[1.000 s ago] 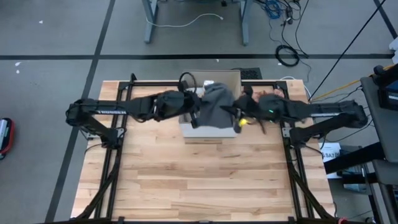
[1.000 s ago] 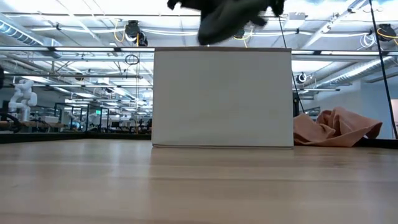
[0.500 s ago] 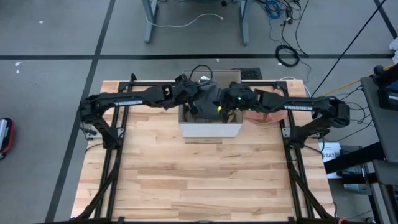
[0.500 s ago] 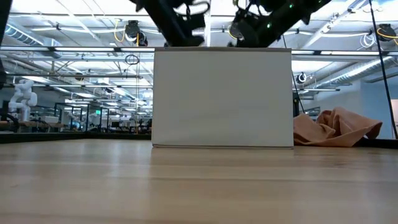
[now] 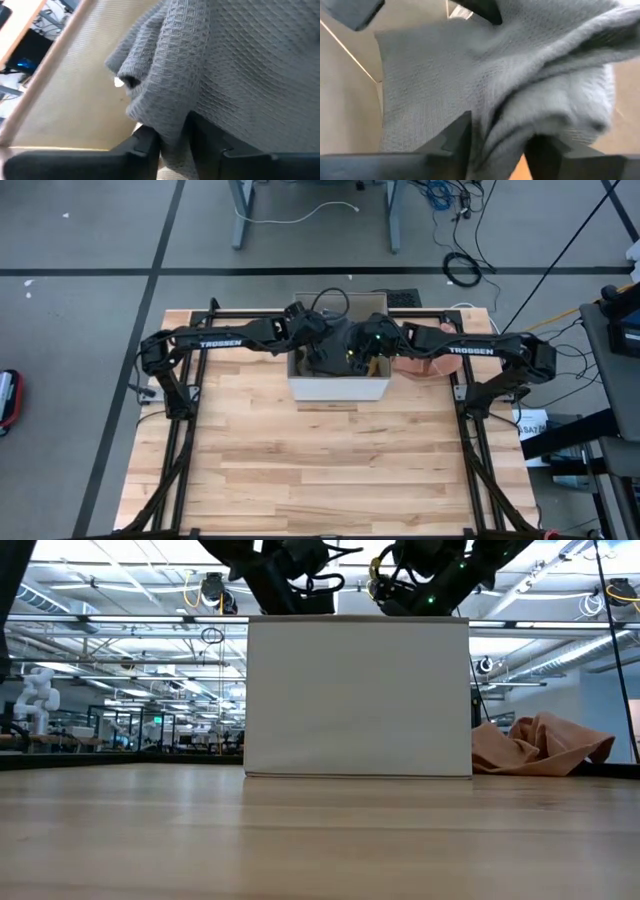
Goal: Fold towel
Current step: Put the gray towel into the laundry bin, then fold the brown towel with white checkered lines
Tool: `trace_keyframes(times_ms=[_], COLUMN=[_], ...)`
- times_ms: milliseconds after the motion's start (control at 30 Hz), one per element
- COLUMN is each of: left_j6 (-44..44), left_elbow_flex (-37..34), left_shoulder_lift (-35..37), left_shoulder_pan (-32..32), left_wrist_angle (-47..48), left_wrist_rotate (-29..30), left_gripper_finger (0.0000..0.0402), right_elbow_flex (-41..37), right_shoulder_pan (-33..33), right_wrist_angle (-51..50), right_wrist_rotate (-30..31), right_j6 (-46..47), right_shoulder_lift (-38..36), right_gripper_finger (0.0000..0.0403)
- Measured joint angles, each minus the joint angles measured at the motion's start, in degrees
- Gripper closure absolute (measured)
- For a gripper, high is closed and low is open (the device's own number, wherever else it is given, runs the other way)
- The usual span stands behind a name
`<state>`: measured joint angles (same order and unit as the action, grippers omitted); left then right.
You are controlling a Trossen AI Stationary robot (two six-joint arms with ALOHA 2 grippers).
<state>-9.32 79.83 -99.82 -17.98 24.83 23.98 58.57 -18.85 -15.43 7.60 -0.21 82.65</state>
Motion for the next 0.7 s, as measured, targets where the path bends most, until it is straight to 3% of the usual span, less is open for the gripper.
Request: trace_keyframes(times_ms=[233, 700], left_j6=[-0.28, -4.24], left_elbow_flex=[0.00, 0.00], left_shoulder_lift=[0.14, 0.43], left_shoulder_pan=[0.40, 2.38], left_wrist_angle=[0.62, -1.35], left_wrist_rotate=[0.71, 8.56], left_gripper_finger=[0.0247, 0.0167], right_elbow_flex=[0.00, 0.00], right_shoulder_pan=[0.02, 0.59], right_wrist_angle=[-1.18, -8.61], right_wrist_rotate=[0.50, 1.85], right_j6=[0.84, -0.58], right_shoulder_lift=[-4.59, -15.77], right_gripper_finger=[0.0208, 0.0201])
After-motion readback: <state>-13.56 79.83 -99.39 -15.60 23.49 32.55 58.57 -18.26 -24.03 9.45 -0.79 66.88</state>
